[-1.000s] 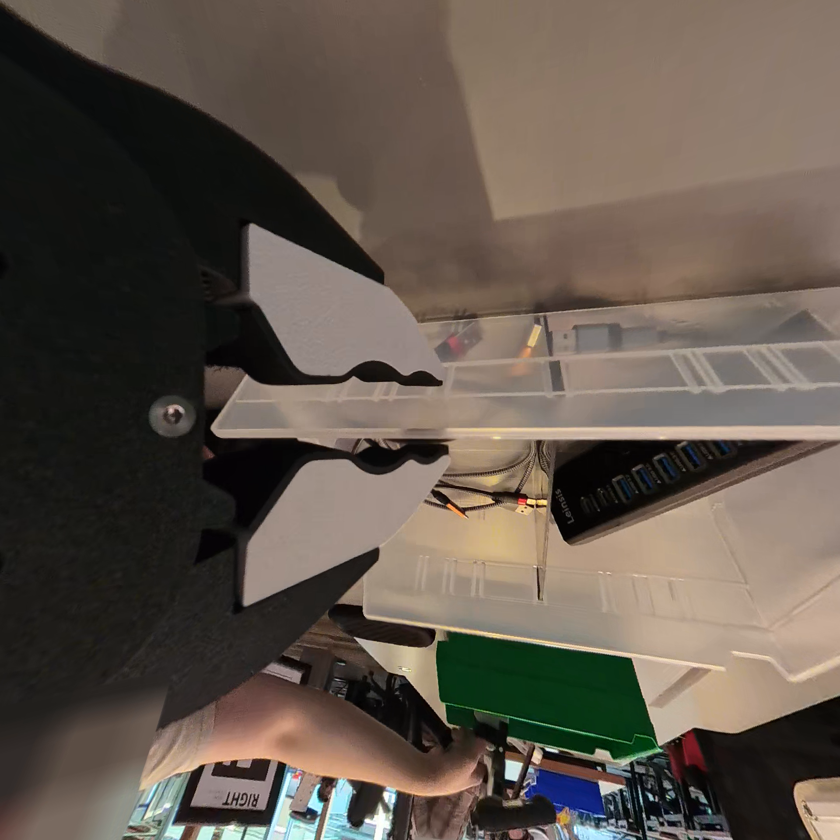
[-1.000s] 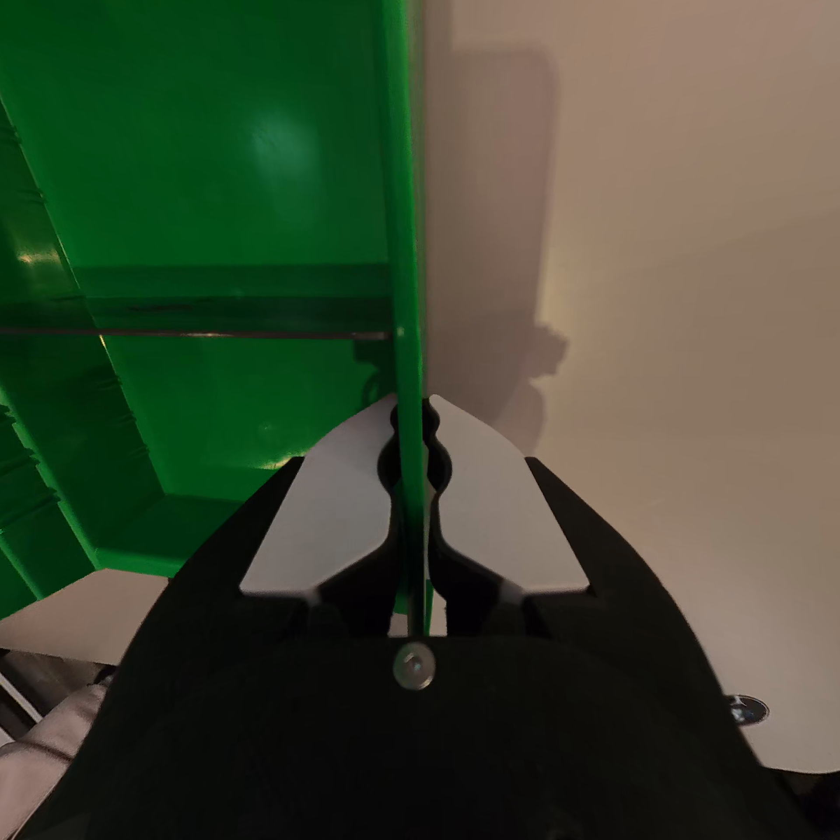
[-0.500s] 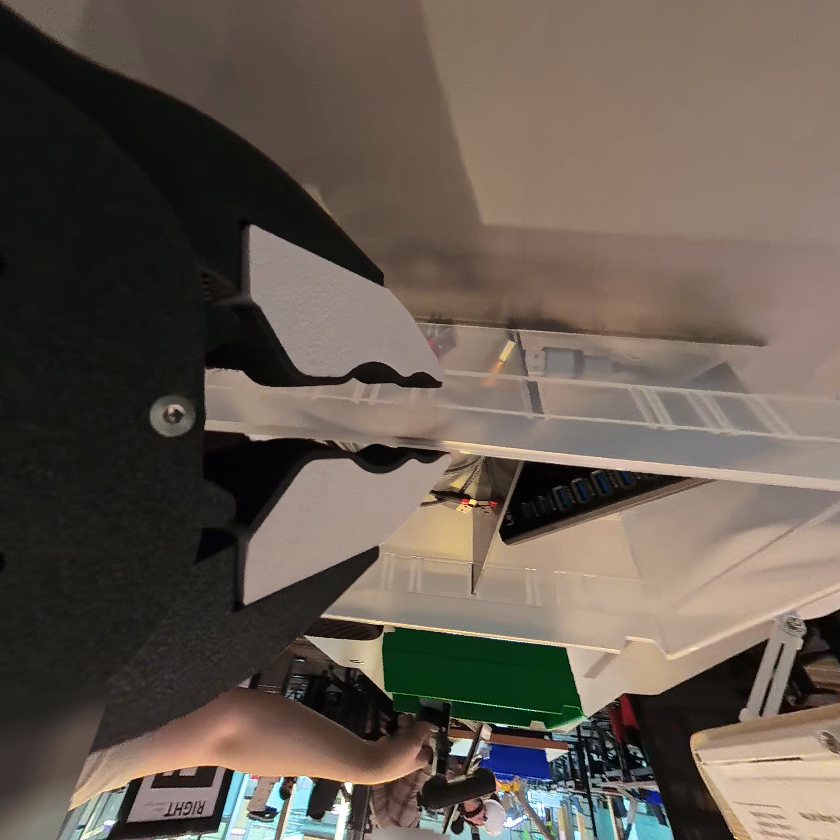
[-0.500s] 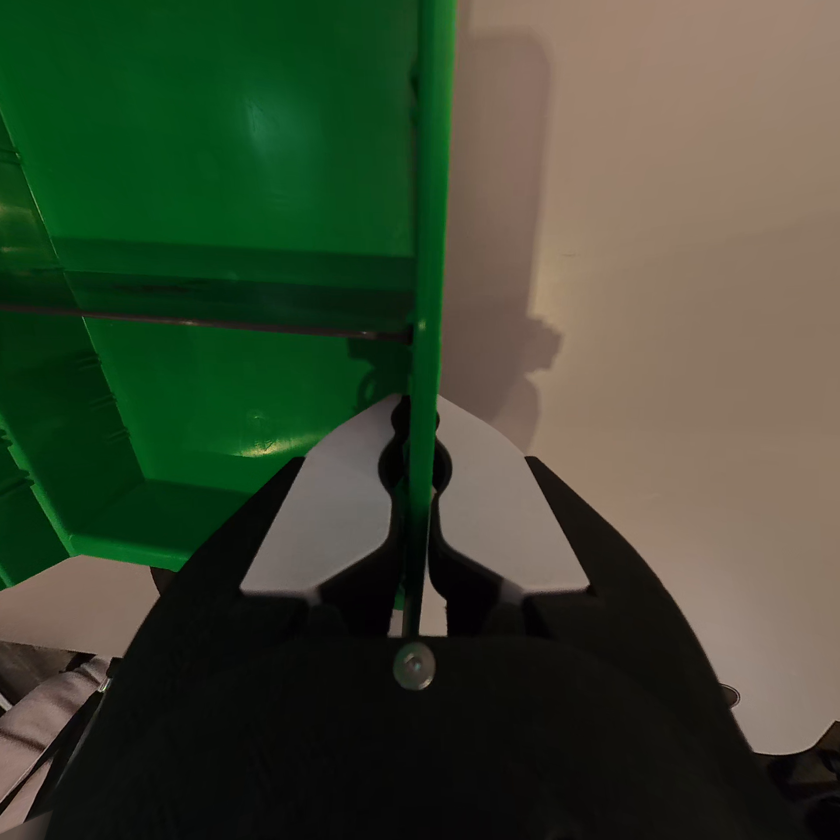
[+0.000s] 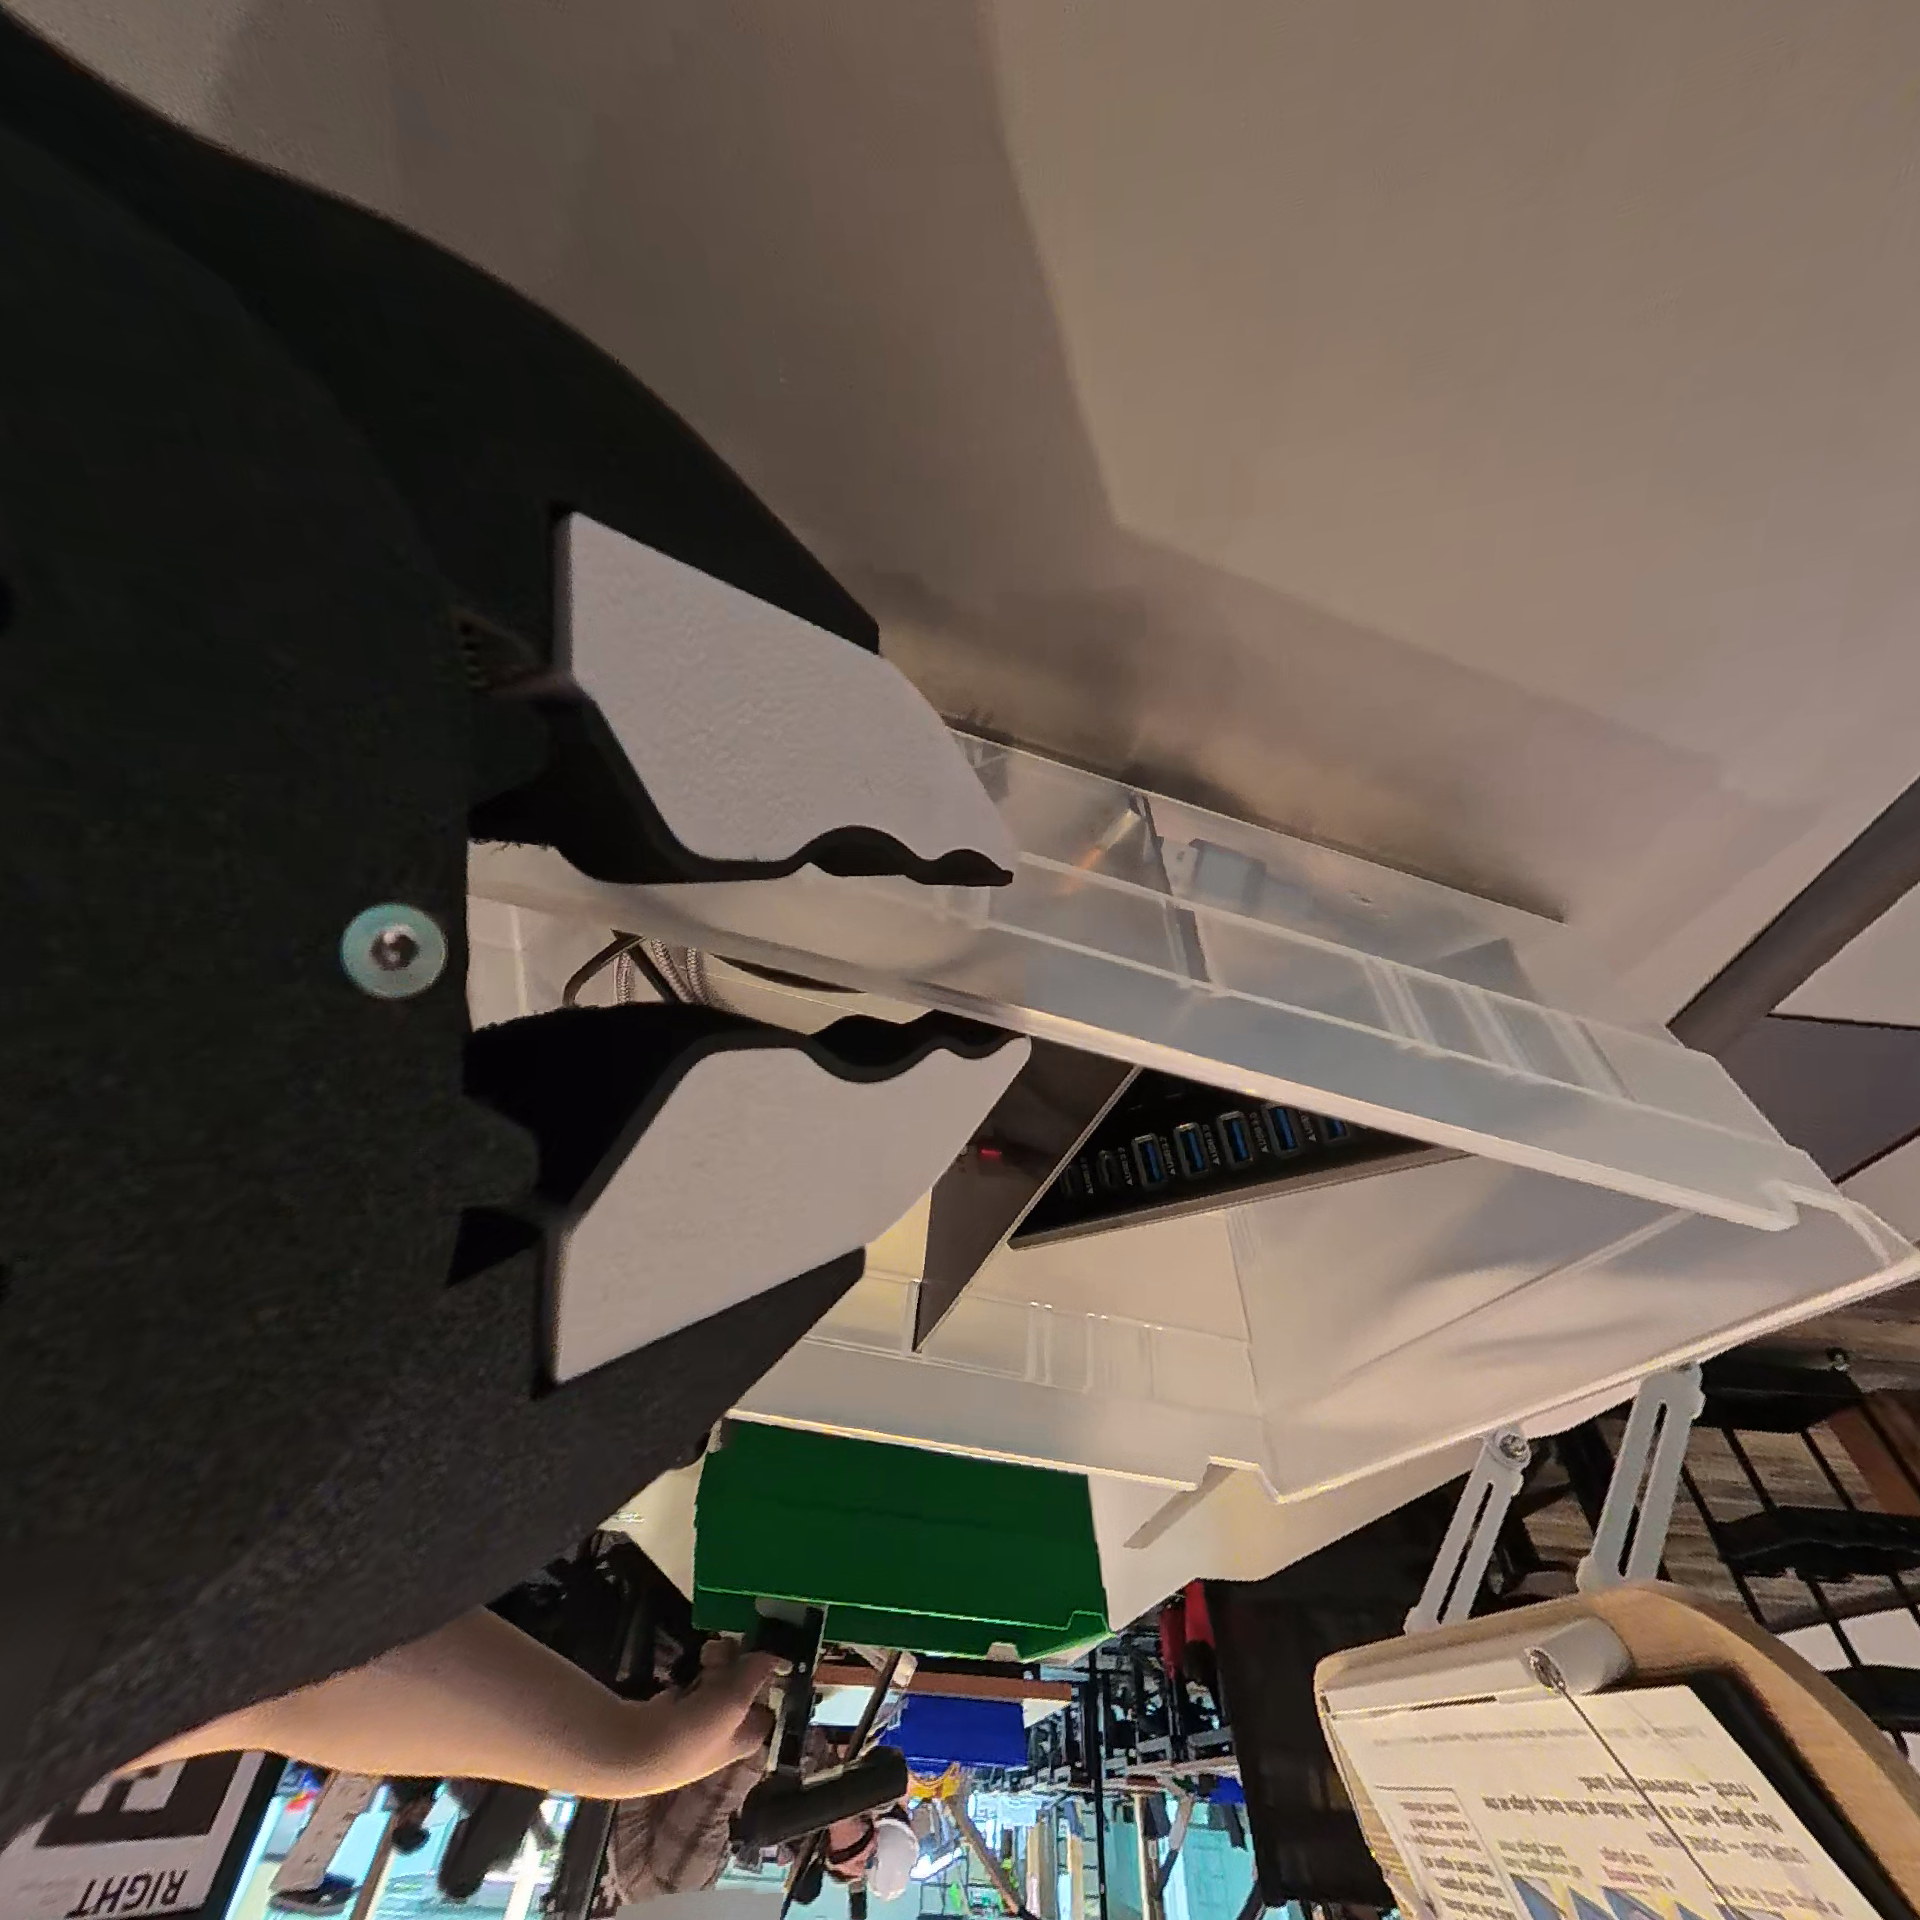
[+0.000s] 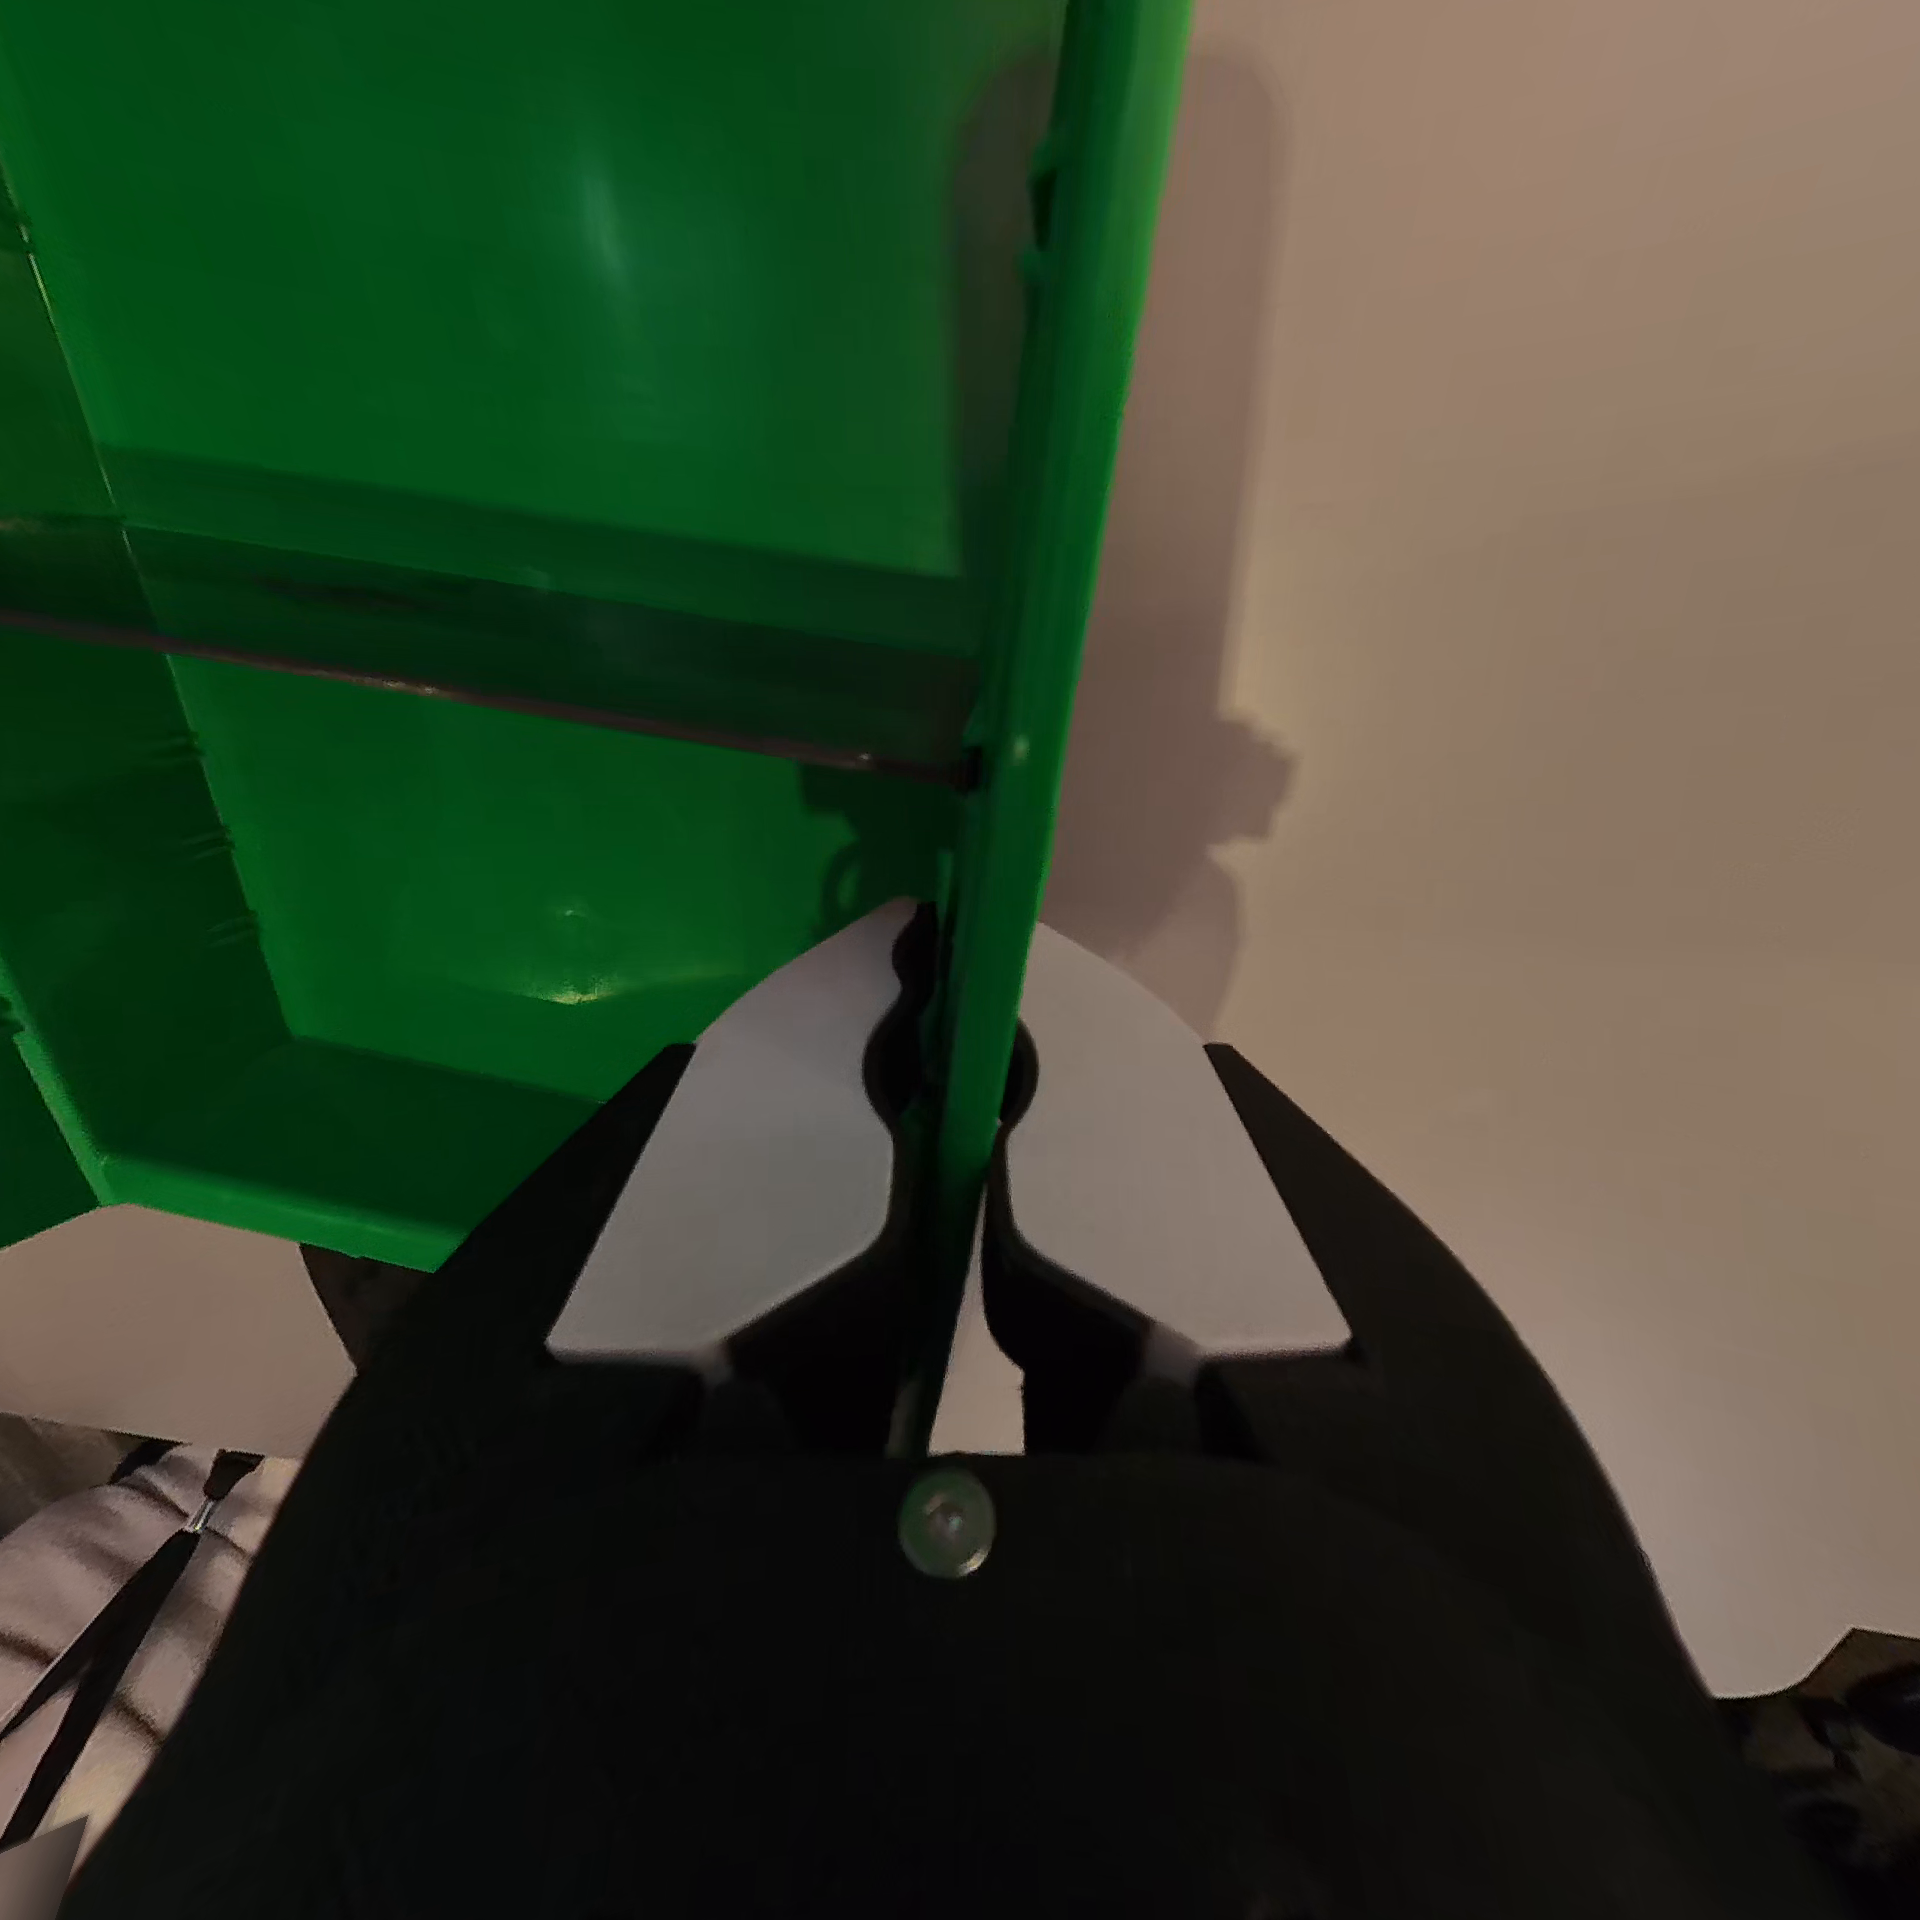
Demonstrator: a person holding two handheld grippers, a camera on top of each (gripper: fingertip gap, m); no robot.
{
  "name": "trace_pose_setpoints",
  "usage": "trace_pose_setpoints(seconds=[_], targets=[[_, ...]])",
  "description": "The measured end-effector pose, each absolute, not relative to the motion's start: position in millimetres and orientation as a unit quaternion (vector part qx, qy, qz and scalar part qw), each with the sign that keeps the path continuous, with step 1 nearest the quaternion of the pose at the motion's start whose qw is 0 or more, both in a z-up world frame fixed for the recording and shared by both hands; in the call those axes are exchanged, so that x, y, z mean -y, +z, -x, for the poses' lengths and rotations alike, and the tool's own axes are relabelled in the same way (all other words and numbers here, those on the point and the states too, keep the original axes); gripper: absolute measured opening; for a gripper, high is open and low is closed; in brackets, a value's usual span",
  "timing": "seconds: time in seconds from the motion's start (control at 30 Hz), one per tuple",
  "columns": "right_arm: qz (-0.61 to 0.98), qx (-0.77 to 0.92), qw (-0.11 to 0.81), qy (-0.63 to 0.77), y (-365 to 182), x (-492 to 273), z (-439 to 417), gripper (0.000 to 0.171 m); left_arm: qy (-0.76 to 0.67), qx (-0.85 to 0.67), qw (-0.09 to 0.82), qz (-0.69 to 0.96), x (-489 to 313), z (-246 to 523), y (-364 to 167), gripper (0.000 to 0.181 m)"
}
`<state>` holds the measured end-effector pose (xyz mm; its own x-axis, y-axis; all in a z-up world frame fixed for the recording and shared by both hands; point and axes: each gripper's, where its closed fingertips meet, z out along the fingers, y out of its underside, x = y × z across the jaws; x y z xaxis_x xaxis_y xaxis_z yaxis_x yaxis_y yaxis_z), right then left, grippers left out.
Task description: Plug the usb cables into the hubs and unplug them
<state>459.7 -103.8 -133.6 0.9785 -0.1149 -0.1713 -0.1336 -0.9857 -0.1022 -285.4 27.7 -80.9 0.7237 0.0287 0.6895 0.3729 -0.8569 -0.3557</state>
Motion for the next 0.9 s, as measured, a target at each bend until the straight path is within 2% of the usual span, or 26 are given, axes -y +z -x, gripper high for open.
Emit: trace_pose_setpoints(seconds=[0.3,0.5,0.9], targets=[[0.996,-0.029,0.054,0.066,-133.8,93.7,-460.2,0.010,-0.349,0.183,0.264,0.880,-32.5,299.9,-79.9,0.023],[0.996,-0.005,0.066,0.062,-133.7,92.1,-459.7,0.011,-0.315,0.117,0.206,0.919,-2.9,287.9,-80.9,0.018],[0.997,0.002,0.068,0.046,-134.2,93.4,-461.2,0.013,-0.306,0.134,0.239,0.912,-13.6,300.0,-77.3,0.017]])
